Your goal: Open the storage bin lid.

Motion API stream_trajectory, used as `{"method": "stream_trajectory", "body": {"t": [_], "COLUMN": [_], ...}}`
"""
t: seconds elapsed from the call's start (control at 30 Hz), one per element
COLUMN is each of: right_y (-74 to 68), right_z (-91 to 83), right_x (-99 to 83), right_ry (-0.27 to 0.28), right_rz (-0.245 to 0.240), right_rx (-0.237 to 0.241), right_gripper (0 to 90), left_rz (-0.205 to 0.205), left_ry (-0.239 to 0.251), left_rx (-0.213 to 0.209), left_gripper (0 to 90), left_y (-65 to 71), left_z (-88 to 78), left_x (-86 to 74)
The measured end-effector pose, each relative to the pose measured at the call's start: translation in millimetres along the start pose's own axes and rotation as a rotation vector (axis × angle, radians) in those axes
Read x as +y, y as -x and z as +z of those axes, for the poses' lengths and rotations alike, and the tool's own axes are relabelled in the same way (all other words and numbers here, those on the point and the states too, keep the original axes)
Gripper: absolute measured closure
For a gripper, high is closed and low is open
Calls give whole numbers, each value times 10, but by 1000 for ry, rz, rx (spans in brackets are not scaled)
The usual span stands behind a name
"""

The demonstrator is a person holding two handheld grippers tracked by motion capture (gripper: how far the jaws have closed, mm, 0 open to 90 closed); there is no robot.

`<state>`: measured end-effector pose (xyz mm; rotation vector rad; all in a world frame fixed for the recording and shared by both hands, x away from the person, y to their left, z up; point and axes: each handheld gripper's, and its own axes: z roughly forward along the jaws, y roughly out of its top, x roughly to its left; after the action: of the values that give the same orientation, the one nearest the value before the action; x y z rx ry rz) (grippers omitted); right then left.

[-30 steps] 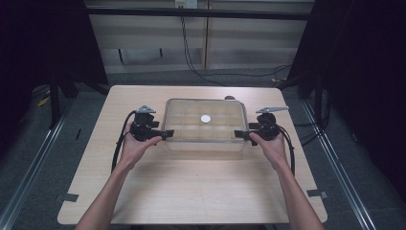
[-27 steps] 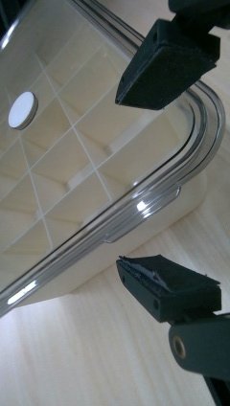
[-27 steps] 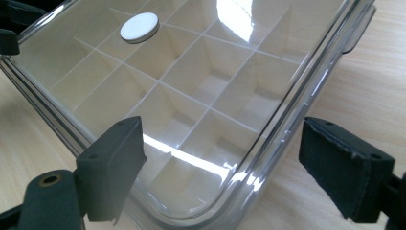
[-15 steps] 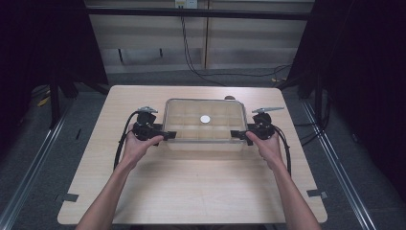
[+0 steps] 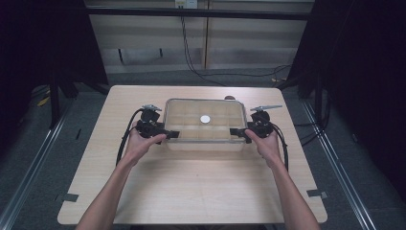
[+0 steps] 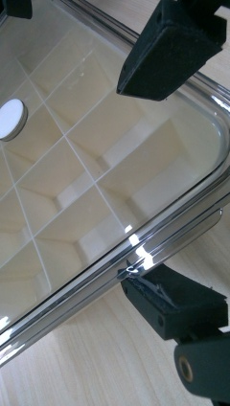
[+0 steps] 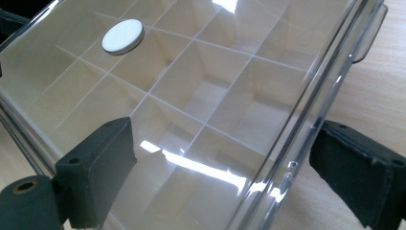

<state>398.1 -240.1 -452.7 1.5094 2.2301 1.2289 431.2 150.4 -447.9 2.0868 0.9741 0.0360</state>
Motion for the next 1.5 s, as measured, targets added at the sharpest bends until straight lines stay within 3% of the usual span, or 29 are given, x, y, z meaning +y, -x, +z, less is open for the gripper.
{"method": "stream_trajectory", "body": {"t": [0.23,0.37,0.63,0.73,0.93,1.2,1.3,1.37,1.5], "right_y": [8,-24,-42,-100,-87,-74,-57,-46,-36], "right_z": [28,28,33,-11,-35,-55,-76,-97,-142], "right_x": [5,-6,-11,19,-14,-67,-84,-97,-100], "right_ry": [8,21,29,29,55,94,110,127,132], "right_rz": [13,12,13,-25,-14,-3,12,18,27], "right_rx": [-7,-28,-43,-93,-80,-73,-69,-65,-73], "right_gripper": [76,78,78,101,136,177,208,238,287], "left_rz": [-5,-15,-6,7,24,18,43,67,54], "left_ry": [5,55,59,71,71,104,111,106,117], "left_rx": [-8,-14,12,17,23,16,15,36,32], "left_gripper": [169,192,202,216,247,307,346,359,368], "left_y": [-28,-40,-20,-9,1,0,43,78,70], "left_z": [-25,-34,-53,-74,-107,-134,-150,-160,-159], "left_x": [-9,-67,-72,-80,-92,-129,-121,-113,-123]}}
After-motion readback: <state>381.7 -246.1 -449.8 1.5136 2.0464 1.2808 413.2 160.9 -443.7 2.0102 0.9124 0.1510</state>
